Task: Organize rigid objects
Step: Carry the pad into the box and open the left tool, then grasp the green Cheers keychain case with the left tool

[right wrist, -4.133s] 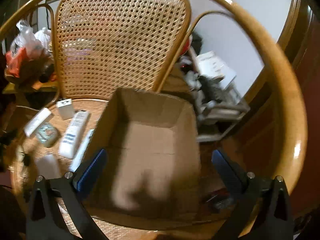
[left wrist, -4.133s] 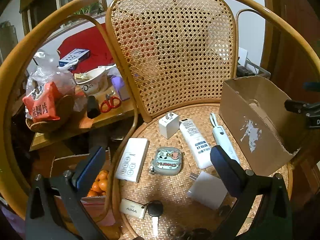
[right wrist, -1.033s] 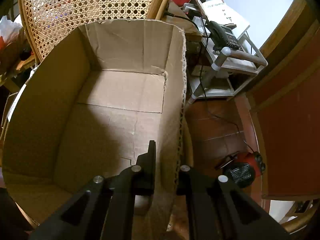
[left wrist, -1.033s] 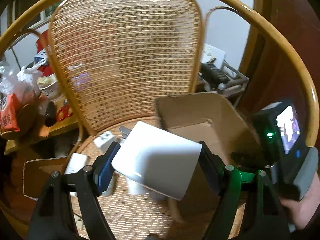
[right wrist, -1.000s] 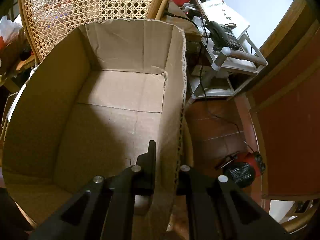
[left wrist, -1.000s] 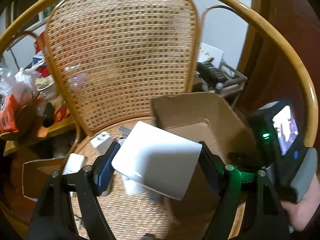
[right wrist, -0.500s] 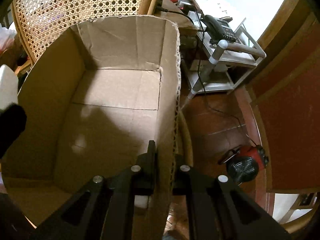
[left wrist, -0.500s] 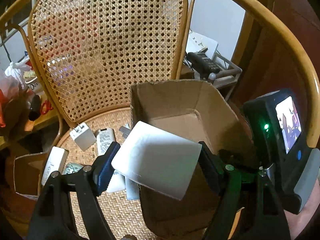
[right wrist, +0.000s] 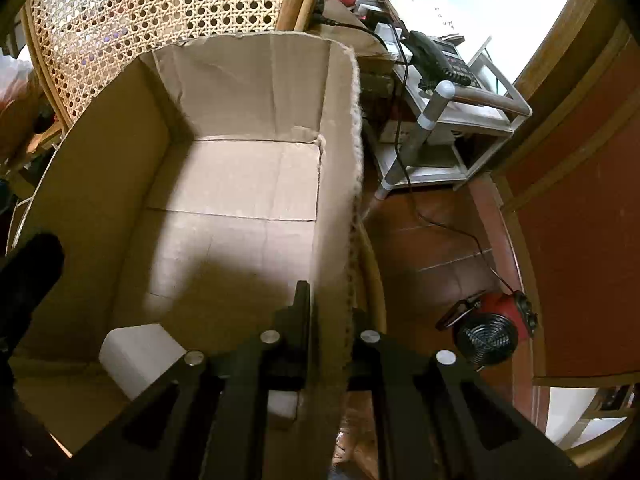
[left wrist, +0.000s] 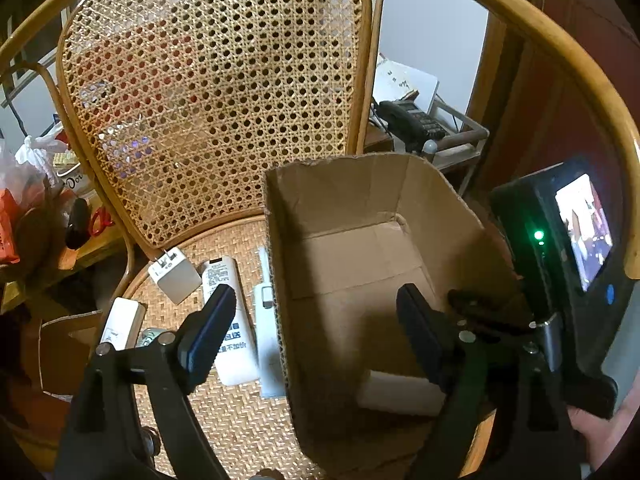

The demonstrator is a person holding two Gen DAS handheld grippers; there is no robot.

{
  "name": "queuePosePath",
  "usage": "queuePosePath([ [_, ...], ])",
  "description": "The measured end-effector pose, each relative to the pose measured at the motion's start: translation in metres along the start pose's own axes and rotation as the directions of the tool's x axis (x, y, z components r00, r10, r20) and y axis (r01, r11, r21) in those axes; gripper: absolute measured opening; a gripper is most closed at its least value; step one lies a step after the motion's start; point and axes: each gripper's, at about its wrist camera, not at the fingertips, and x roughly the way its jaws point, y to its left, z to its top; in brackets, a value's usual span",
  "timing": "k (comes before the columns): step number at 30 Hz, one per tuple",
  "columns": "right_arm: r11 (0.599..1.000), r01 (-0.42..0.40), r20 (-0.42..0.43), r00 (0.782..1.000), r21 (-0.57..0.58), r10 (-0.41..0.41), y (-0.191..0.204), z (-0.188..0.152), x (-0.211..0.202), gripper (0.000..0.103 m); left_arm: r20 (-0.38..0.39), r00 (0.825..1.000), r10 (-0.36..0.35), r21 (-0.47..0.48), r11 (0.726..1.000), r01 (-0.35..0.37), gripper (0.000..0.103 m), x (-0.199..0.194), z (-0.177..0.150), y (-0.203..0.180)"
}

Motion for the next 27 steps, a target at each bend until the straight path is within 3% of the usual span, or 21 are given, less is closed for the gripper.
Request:
queuePosePath([
  [9, 1.0, 0.0, 0.004, 1.0, -0.007, 0.0, 0.001, 0.0, 0.0, 0.01, 0.031, 0.994, 0.102, -0.047, 0.994, -0.1, 0.1, -0.02, -0.015, 0.066],
  [18, 1.0, 0.001, 0.004, 1.0, -0.013, -0.001, 0.005, 0.001, -0.002, 0.01, -0.089, 0.98, 0.177, -0.08, 0.98, -0.184, 0.1, 0.018, -0.072, 0.134],
  [27, 1.0, 0.008, 0.006, 1.0, -0.019, -0.008, 0.007, 0.001, -0.002, 0.01, -0.131, 0.976, 0.176, -0.057, 0.981, -0.184, 0.1, 0.056, -0.083, 0.147],
])
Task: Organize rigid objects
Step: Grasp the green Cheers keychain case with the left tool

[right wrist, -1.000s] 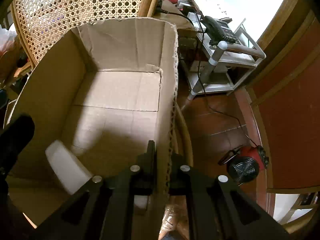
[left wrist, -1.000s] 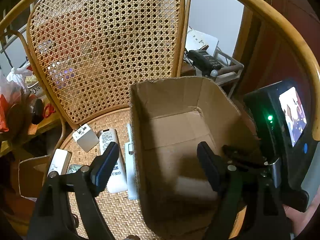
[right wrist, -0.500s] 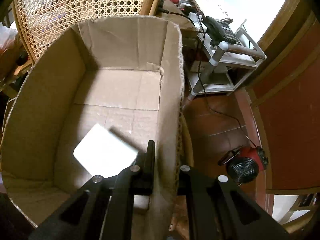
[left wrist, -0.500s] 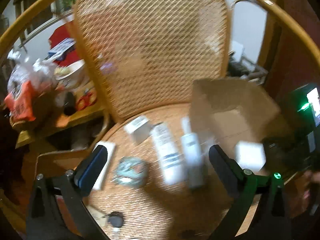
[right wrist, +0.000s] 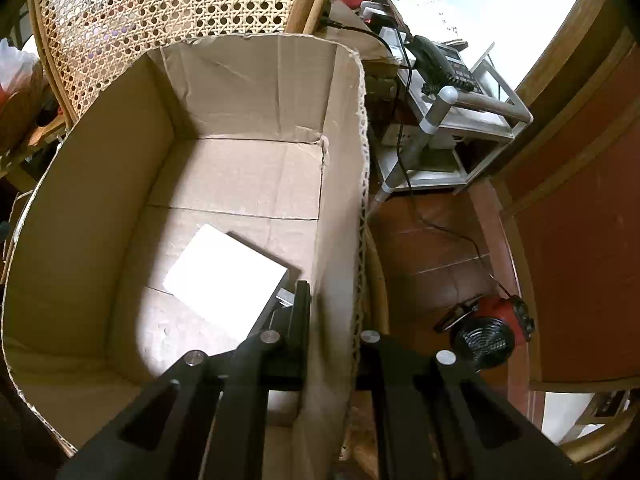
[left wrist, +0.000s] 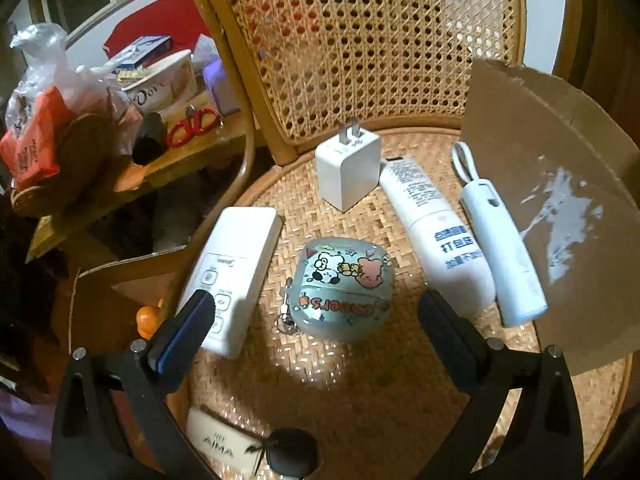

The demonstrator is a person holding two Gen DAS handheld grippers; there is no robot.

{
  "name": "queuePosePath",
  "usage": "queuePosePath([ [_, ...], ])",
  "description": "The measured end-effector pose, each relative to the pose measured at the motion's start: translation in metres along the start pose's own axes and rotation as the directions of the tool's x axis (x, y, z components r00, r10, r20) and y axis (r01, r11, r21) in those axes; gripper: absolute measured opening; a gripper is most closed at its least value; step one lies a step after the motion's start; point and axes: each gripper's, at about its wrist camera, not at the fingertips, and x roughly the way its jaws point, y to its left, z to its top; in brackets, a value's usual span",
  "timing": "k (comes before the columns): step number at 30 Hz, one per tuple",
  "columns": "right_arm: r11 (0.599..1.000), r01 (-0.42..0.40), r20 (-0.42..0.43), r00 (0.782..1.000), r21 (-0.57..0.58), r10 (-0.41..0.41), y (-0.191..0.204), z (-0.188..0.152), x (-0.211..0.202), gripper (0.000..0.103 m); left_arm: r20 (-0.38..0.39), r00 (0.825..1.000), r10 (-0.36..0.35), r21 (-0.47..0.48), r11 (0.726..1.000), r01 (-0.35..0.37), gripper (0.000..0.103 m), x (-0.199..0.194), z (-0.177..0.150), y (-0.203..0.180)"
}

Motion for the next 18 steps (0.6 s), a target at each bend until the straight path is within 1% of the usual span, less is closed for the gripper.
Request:
queuePosePath([
  [3, 1.0, 0.006, 0.002, 1.0, -0.006, -0.005, 0.001, 0.0, 0.0, 0.01, 0.002, 1.0, -0.012, -0.012, 1.0, 0.012, 0.1, 0.008, 0.001, 0.002],
  [6, 1.0, 0.005, 0.002, 1.0, -0.008, -0.005, 0.001, 0.001, 0.001, 0.011, -0.007, 1.0, -0.013, 0.008, 1.0, 0.013, 0.1, 0.017, 0.001, -0.001],
  [8, 1.0, 0.007, 0.001, 1.0, -0.011, -0.007, 0.002, 0.0, 0.001, 0.011, -0.01, 1.0, 0.004, 0.016, 1.0, -0.004, 0.09, 0.021, 0.001, -0.001],
  [9, 1.0, 0.006, 0.002, 1.0, -0.011, -0.006, 0.002, 0.0, 0.001, 0.011, 0.004, 1.0, 0.026, 0.029, 0.999, -0.026, 0.085, 0.02, 0.001, -0.003],
  [10, 1.0, 0.006, 0.002, 1.0, -0.011, -0.006, 0.003, 0.0, 0.002, 0.011, 0.006, 0.999, 0.032, 0.041, 0.999, -0.033, 0.077, 0.021, 0.002, -0.004],
  [11, 1.0, 0.008, 0.001, 1.0, -0.014, -0.008, 0.003, 0.0, 0.002, 0.011, 0.007, 0.999, 0.05, 0.059, 0.997, -0.05, 0.062, 0.021, 0.002, -0.006],
  [12, 1.0, 0.009, 0.001, 1.0, -0.014, -0.009, 0.003, 0.0, 0.002, 0.011, 0.017, 0.998, 0.068, 0.069, 0.995, -0.069, 0.056, 0.019, 0.003, -0.007],
  [13, 1.0, 0.009, 0.001, 1.0, -0.015, -0.009, 0.004, 0.0, 0.002, 0.011, 0.014, 0.998, 0.068, 0.06, 0.996, -0.068, 0.053, 0.018, 0.004, -0.006],
  [15, 1.0, 0.009, 0.002, 1.0, -0.014, -0.009, 0.003, 0.0, 0.002, 0.011, 0.001, 0.999, 0.032, 0.028, 0.999, -0.032, 0.053, 0.017, 0.007, -0.002],
  [18, 1.0, 0.011, 0.002, 1.0, -0.016, -0.011, 0.004, 0.0, 0.002, 0.011, -0.006, 1.0, 0.013, 0.007, 1.0, -0.013, 0.053, 0.015, 0.008, 0.0],
])
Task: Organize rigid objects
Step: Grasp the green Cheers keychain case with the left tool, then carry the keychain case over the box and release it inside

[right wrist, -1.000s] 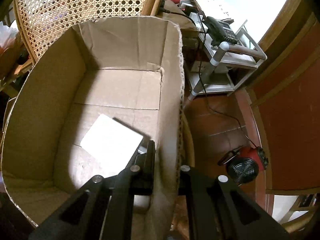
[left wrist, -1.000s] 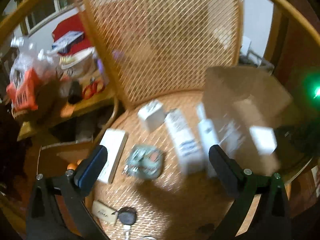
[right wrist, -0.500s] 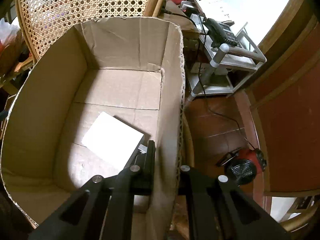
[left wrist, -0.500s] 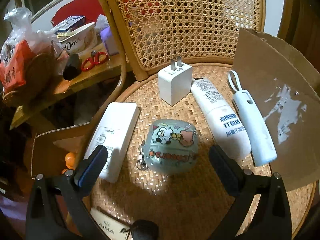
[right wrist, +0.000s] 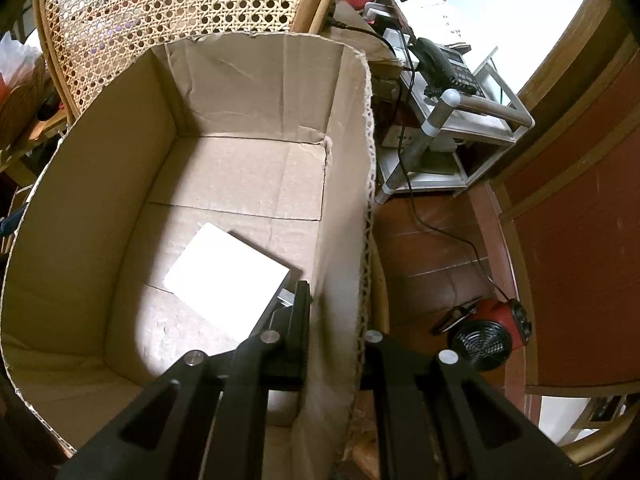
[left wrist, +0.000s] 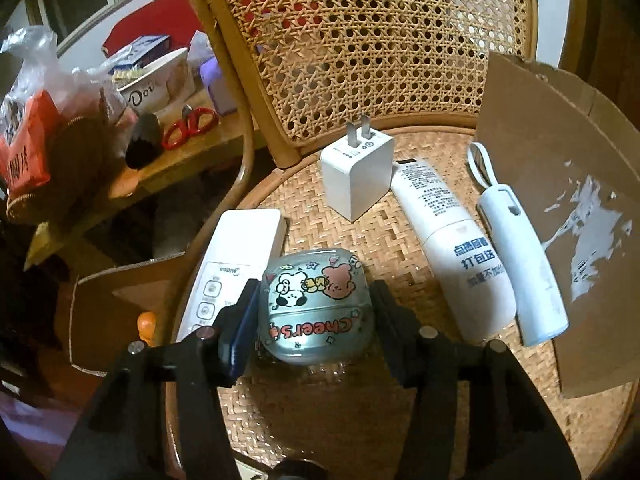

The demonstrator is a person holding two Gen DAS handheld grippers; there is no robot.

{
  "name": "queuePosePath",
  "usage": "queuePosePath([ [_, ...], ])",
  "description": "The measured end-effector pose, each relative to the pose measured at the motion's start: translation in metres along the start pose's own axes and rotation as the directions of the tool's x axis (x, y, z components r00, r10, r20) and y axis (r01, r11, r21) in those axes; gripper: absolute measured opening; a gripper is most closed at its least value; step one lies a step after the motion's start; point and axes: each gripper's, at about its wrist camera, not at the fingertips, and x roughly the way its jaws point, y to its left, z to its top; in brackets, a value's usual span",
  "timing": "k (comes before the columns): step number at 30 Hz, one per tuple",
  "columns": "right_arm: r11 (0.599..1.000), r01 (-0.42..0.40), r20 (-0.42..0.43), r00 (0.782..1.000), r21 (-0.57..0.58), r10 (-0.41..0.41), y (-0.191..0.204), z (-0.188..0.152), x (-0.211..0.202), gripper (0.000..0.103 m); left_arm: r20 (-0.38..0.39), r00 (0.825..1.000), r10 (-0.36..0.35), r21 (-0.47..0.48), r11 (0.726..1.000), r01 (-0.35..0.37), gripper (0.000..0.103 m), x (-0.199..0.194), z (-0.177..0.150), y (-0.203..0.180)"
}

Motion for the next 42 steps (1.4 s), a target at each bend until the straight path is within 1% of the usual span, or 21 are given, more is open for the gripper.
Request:
queuePosePath([
  [4, 1.0, -0.002, 0.0, 1.0, 0.002, 0.002, 0.0, 0.0, 0.0, 0.011, 0.009, 1.0, -0.019, -0.01, 1.0, 0.019, 0.053, -0.007, 0.002, 0.001],
  [7, 1.0, -0.002, -0.001, 1.0, 0.003, 0.002, 0.001, 0.0, 0.0, 0.011, 0.032, 0.999, -0.036, -0.011, 0.999, 0.036, 0.053, -0.02, 0.009, -0.001],
  [11, 1.0, -0.002, 0.0, 1.0, 0.003, 0.002, 0.001, 0.0, 0.0, 0.012, 0.079, 0.995, -0.057, 0.009, 0.998, 0.056, 0.053, -0.046, 0.022, -0.011],
  [17, 1.0, -0.002, -0.001, 1.0, 0.003, 0.002, 0.002, 0.0, 0.0, 0.012, 0.167, 0.98, -0.105, 0.054, 0.994, 0.097, 0.053, -0.094, 0.051, -0.041],
  [22, 1.0, -0.005, -0.004, 1.0, 0.005, 0.005, 0.003, 0.001, 0.001, 0.012, 0.215, 0.965, -0.15, 0.087, 0.987, 0.134, 0.053, -0.121, 0.066, -0.069],
  [28, 1.0, -0.012, -0.006, 1.0, 0.012, 0.012, 0.003, 0.0, 0.002, 0.012, 0.23, 0.948, -0.219, 0.14, 0.972, 0.19, 0.053, -0.139, 0.075, -0.112],
  [32, 1.0, -0.016, -0.007, 1.0, 0.014, 0.016, 0.002, 0.0, 0.002, 0.012, 0.219, 0.94, -0.263, 0.177, 0.958, 0.227, 0.053, -0.144, 0.074, -0.139],
  [36, 1.0, -0.022, -0.009, 1.0, 0.019, 0.022, 0.002, -0.001, 0.001, 0.012, 0.197, 0.939, -0.283, 0.197, 0.949, 0.245, 0.053, -0.141, 0.072, -0.155],
  [40, 0.999, -0.033, -0.011, 0.999, 0.028, 0.033, -0.001, -0.002, 0.002, 0.012, 0.178, 0.941, -0.287, 0.201, 0.947, 0.251, 0.053, -0.134, 0.069, -0.16],
  [42, 0.999, -0.025, -0.014, 1.0, 0.024, 0.026, -0.001, -0.002, 0.002, 0.012, 0.173, 0.941, -0.291, 0.194, 0.947, 0.258, 0.053, -0.132, 0.07, -0.161],
])
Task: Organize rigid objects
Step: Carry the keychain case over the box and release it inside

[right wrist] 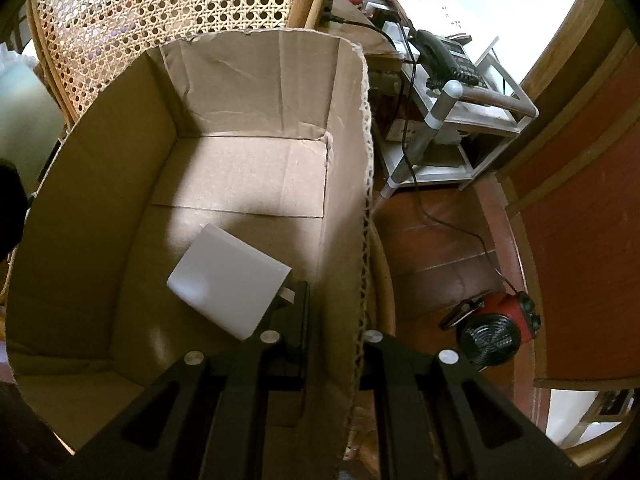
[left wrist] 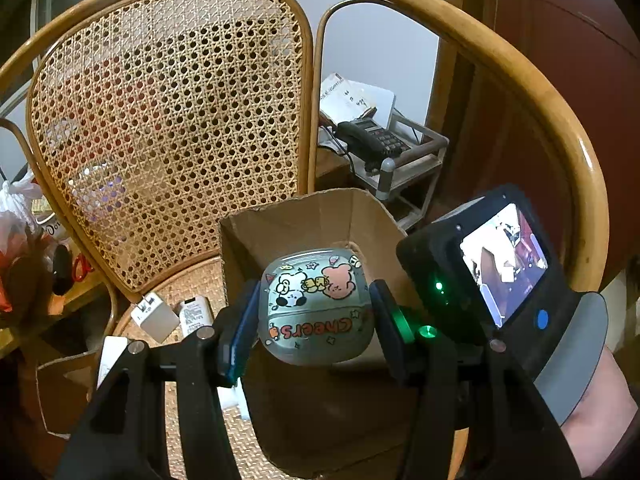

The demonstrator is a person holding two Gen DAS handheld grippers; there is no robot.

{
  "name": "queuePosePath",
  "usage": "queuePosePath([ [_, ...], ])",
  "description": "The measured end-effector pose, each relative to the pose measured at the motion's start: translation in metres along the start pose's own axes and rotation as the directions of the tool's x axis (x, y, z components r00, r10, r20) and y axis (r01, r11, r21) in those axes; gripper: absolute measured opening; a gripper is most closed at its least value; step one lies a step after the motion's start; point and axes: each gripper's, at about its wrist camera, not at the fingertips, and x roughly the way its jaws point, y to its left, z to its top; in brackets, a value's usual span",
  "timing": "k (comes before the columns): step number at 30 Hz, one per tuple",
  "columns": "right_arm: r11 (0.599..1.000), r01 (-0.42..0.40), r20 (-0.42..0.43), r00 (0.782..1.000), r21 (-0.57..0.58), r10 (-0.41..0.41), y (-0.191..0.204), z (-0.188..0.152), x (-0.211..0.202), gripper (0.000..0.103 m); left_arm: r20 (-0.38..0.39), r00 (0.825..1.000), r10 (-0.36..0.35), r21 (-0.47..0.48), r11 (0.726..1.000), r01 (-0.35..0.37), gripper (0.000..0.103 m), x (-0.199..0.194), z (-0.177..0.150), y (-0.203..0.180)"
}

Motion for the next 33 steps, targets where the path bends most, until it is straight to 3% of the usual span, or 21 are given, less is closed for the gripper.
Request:
queuePosePath([
  [14, 1.0, 0.005, -0.004, 1.0, -0.015, -0.005, 0.004, 0.0, 0.0, 0.012, 0.013, 1.0, 0.021, 0.017, 1.0, -0.021, 0.062, -0.005, 0.001, 0.002],
  [22, 1.0, 0.001, -0.006, 1.0, -0.011, -0.001, 0.002, 0.0, 0.0, 0.012, 0.041, 0.998, 0.052, 0.002, 0.999, -0.053, 0.067, -0.028, -0.005, 0.02],
  [26, 1.0, 0.003, -0.005, 1.0, -0.012, -0.004, 0.002, 0.0, 0.0, 0.012, 0.041, 0.995, 0.088, -0.017, 0.996, -0.088, 0.073, -0.044, -0.022, 0.042],
  [33, 1.0, 0.0, -0.008, 1.0, -0.017, -0.001, 0.004, 0.0, -0.001, 0.012, -0.032, 0.994, 0.103, -0.051, 0.993, -0.104, 0.075, -0.061, -0.087, 0.07],
])
